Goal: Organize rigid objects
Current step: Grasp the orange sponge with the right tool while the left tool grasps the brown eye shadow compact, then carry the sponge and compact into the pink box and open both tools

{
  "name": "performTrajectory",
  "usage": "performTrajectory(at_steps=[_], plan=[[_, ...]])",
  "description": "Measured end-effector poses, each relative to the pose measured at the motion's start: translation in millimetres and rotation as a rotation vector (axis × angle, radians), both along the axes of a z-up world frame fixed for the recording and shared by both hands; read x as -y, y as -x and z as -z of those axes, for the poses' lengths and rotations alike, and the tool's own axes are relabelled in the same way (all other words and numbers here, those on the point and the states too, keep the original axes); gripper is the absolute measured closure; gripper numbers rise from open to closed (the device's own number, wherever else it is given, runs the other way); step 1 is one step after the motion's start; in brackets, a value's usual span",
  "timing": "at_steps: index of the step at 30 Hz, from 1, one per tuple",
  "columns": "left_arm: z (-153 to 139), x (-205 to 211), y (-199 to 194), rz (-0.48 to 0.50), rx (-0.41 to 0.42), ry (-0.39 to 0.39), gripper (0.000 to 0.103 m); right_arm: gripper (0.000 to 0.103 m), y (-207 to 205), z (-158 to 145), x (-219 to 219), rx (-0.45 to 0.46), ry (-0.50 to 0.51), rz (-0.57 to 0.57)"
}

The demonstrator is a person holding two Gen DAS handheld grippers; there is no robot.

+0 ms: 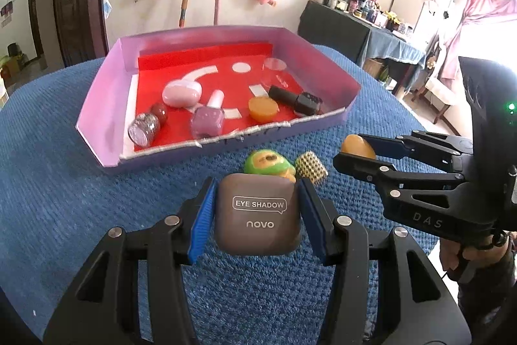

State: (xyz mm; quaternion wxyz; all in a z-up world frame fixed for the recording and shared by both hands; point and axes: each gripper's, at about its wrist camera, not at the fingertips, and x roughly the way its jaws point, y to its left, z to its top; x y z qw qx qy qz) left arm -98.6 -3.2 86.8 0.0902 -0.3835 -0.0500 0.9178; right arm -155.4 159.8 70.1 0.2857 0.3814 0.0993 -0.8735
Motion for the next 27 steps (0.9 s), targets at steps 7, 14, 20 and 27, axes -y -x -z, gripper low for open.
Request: performTrajectory(at_steps=[7,14,20,27], plan=[[-15.3,3.9,13.4,-0.001,-0.012,-0.005,0.055,0.063,14.5,-15.6,3.3,-0.010,0.010,-0.009],[-35.5,15.8,33.6,0.009,-0.023,-0.031,0.055,0.063,33.9,-33.7,10.1,-0.012,0.025,-0.021],[-44.4,25.0,59.9,0.022,-0.011,-0.049,0.055,0.063,55.9,-44.4,15.3,-0.003,0.032,-0.033],[-43.9,34.3,103.1,0.067,0.039,-0.070,0.055,0.063,92.7,-48.5,33.5,0.000,0.023,-0.071]])
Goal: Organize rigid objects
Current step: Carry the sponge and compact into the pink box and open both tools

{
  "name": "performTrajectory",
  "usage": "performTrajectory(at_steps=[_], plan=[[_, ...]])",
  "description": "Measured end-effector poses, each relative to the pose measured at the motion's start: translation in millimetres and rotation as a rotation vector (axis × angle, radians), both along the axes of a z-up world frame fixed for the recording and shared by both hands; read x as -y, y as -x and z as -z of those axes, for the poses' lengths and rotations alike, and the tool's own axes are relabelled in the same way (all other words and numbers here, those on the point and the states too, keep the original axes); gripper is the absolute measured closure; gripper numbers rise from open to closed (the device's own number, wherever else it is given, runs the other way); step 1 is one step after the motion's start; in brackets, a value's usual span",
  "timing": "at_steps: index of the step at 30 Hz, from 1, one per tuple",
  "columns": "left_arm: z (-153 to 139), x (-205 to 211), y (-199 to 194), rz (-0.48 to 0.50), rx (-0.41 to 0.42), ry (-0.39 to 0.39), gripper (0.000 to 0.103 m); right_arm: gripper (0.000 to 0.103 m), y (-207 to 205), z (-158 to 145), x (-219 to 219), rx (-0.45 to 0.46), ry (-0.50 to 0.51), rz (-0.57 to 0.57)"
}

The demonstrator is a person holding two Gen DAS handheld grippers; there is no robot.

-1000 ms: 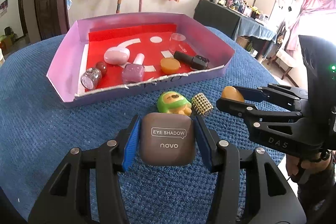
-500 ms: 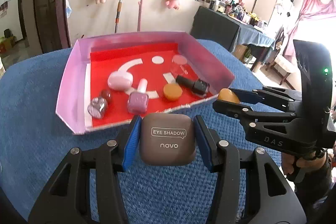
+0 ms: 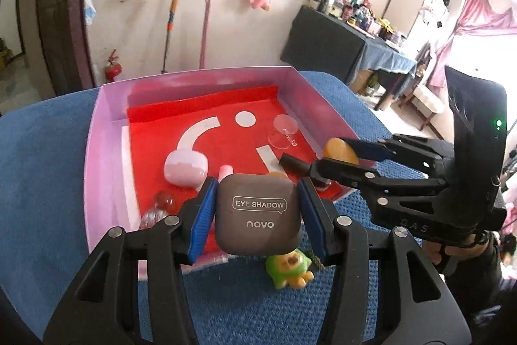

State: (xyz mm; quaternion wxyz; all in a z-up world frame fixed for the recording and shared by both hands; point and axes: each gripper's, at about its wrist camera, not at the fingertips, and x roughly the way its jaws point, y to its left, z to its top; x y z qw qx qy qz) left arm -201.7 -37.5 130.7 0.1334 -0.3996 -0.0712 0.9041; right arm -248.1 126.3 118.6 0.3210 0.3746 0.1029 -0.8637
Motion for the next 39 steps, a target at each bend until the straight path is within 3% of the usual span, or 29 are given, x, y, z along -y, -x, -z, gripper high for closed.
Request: performTrajectory(at_steps=[10,18,28,39], plan=[[17.0,-4.7,66.2,0.093,0.088,0.025,0.055,0.063,72.3,-9.6,21.5,0.030,-0.052,-0.003],[44.8,-14.6,109.7,0.144,0.168,0.033,0.055,0.063,132.7,12.1,35.5,0.139,-0.101,0.063],[61.9,-22.5,138.7,0.155,0.221,0.057,0.055,0.063,164.1,44.8,59.8,0.192,-0.256,0.099],[81.2,-19.0,157.3,0.114,0.271,0.082,0.055,0.063,177.6,58.6,65.0,0.244,-0.313,0.110]])
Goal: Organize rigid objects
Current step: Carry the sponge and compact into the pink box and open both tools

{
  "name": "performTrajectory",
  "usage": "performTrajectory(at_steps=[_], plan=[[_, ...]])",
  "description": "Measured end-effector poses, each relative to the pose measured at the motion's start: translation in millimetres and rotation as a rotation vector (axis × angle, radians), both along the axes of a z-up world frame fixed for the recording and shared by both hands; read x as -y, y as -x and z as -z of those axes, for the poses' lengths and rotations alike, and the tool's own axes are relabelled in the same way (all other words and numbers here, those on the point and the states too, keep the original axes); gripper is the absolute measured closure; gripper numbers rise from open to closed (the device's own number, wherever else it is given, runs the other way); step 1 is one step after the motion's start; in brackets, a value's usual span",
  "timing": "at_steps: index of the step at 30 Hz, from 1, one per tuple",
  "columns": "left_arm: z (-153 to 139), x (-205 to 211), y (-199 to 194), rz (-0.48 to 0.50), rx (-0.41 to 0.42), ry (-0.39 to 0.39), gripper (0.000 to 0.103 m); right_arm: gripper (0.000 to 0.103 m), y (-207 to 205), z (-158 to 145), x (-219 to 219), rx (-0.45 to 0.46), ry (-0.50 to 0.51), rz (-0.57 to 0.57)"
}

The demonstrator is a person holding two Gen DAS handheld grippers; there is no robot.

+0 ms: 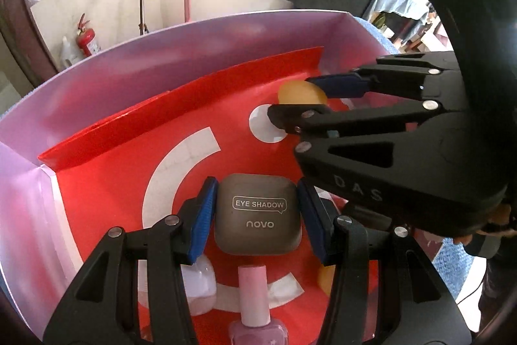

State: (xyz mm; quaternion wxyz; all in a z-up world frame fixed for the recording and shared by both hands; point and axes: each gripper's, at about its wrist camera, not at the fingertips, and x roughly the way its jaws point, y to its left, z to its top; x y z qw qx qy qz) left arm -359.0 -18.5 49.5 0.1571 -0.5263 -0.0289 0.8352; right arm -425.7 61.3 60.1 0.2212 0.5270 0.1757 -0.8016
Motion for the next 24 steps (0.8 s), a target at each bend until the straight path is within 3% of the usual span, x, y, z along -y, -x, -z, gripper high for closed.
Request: performTrajectory(at_steps=[24], plan=[[-1.6,2.8,-5.5,-0.014,-0.035,0.000,0.053,0.062,-3.4,1.8,7.7,-0.015,-0.041,-0.017]])
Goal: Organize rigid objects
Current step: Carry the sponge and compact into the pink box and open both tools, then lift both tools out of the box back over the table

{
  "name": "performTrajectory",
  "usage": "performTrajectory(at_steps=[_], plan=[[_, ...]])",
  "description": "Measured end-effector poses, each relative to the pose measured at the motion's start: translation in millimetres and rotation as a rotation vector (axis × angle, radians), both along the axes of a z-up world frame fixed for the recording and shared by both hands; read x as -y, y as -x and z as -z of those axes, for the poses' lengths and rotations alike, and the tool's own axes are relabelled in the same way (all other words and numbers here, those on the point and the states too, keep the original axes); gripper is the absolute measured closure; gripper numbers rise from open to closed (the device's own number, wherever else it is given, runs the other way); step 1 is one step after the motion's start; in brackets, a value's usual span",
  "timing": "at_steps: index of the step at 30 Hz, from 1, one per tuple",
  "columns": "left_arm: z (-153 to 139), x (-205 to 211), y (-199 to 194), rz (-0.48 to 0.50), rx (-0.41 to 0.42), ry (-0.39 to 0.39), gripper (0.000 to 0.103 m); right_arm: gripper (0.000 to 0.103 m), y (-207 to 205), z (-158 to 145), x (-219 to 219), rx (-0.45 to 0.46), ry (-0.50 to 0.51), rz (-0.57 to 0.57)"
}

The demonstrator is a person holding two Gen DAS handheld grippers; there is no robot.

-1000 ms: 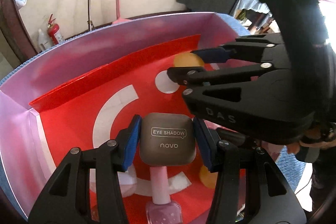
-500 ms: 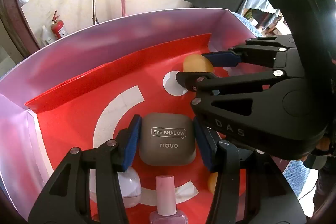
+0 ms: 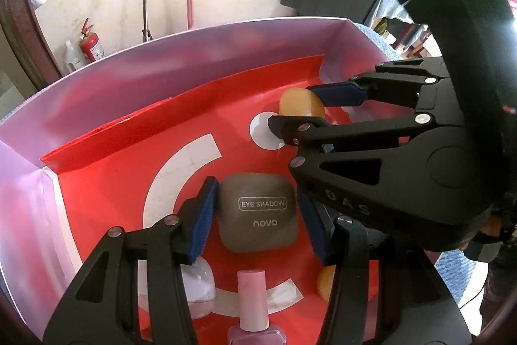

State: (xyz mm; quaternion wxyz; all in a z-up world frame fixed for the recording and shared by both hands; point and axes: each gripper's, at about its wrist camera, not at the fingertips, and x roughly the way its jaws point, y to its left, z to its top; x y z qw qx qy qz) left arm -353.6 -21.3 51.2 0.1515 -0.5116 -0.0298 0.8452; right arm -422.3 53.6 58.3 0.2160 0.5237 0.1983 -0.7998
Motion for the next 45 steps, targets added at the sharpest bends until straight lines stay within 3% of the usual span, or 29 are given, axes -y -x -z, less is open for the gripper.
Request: performTrajectory(at_steps=[4,10,17,21,29,35,40,45], plan=[[-3.9,3.1,-2.2,0.000,-0.013,-0.012,0.047,0.060,-1.5,0.1,0.9,-0.001,-0.002,-0.003],[-11.6,0.2,-8.4,-0.005,-0.037,-0.016,0.046,0.054,-2.8,-6.2,2.7,-0.020,0.009,0.005],[-38.0,4.2,-30.4,-0.031,-0.113,-0.017,0.038,0.044,-20.9,-36.0,-3.3,-0.066,0.057,0.014],[-61.9,11.7,-56.7,-0.081,-0.178,-0.041,0.031,0.032,-41.4,-64.7,-12.4,-0.119,0.107,0.024],[-106.1,15.5,-124.0,-0.136,-0.334,-0.015,0.024,0.018,-99.0,-129.2,-43.5,-0.249,0.220,0.042],[-118.0,28.1,-163.0,-0.240,-0.426,-0.009,0.020,0.006,-167.1,-167.5,-69.3,-0.364,0.313,0.029],[-130.9,30.5,-204.1,-0.255,-0.478,-0.048,0.015,0.003,-224.7,-178.4,-89.6,-0.440,0.347,-0.006],[-129.6,19.1,-241.7,-0.253,-0.547,-0.019,0.012,0.001,-272.6,-167.7,-100.2,-0.487,0.360,-0.031]])
